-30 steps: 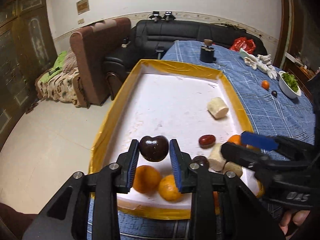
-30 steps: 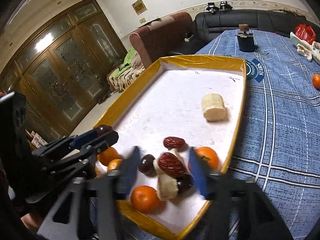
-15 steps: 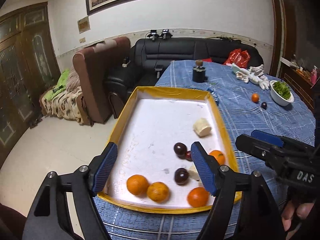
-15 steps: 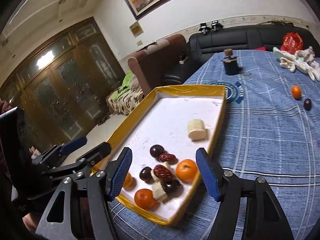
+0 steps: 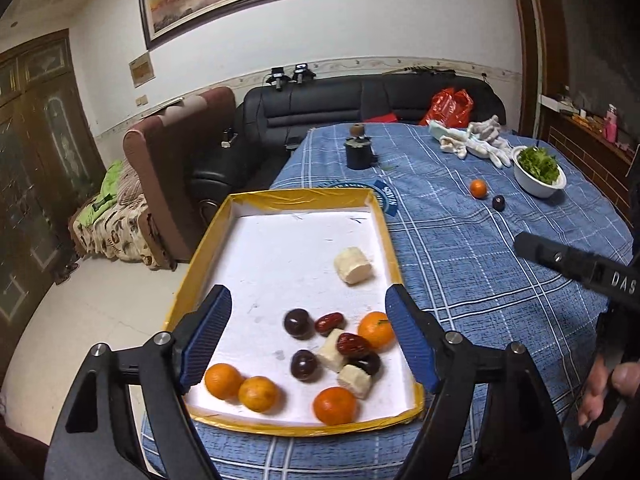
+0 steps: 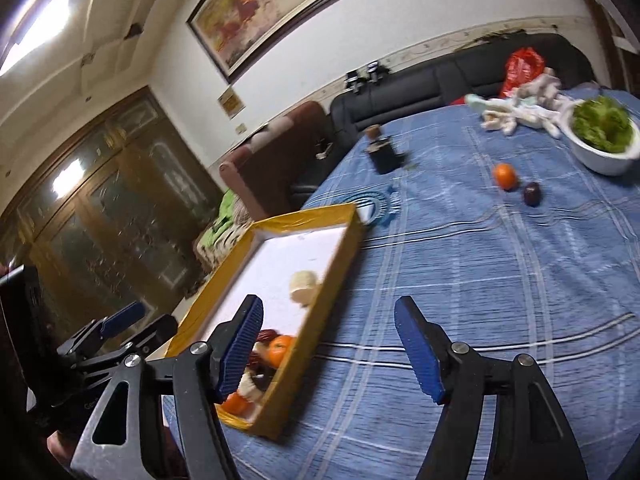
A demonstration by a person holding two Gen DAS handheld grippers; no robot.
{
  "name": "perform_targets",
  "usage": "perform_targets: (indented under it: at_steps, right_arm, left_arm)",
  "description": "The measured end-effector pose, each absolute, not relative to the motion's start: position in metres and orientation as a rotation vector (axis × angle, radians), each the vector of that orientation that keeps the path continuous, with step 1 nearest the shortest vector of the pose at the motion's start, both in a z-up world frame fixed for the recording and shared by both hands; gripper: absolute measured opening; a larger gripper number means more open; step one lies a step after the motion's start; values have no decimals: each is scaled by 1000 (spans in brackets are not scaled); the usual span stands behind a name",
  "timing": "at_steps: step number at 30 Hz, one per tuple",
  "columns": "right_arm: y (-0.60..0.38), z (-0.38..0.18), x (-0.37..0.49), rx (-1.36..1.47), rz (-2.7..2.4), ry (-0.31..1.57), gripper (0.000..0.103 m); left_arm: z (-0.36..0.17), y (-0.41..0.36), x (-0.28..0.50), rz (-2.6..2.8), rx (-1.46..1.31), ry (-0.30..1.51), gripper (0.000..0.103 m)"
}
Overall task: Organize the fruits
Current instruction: 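Grasp the last orange with the left tool while the right tool grasps the last plum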
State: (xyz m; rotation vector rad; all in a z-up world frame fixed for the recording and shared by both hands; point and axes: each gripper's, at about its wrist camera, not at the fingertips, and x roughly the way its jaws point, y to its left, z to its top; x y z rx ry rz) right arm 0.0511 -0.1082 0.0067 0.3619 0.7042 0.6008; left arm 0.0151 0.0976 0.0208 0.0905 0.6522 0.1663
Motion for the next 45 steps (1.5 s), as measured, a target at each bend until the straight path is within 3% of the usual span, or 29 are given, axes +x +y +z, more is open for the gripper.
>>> perform_targets:
  at_steps: [9, 18, 20, 22, 25, 27, 31, 40, 45]
  right_arm:
    - [-181, -14, 88, 383, 422, 760, 71]
    - [-214, -26, 193, 355, 236, 800, 70]
    - [-210, -32, 221, 335, 207, 818, 63]
    - [-208, -41, 247, 335, 185, 849, 47]
    - [-203, -60, 275, 329, 160, 917, 36]
    - [-200, -70, 284, 303, 142, 938, 34]
    - [-194, -71, 283, 223, 145, 950, 25]
    - [-267, -58, 192, 645, 319, 864, 24]
    - [-280, -75, 173, 701, 375, 862, 24]
  left_arm:
    - [-7, 63, 54, -22, 81, 814, 80]
    - [18, 37, 127, -79, 63, 827, 79]
    - [26, 31, 141, -70, 80, 810, 79]
    - [29, 26, 152, -64, 90, 805, 79]
    - [31, 17, 166, -70, 106, 794, 79]
    - [29, 10, 174, -70, 120, 794, 79]
    - [20, -4, 196, -81, 134, 805, 79]
    - [-11, -68, 273, -123, 157, 800, 79]
    - [-38, -115, 312, -110, 273, 794, 79]
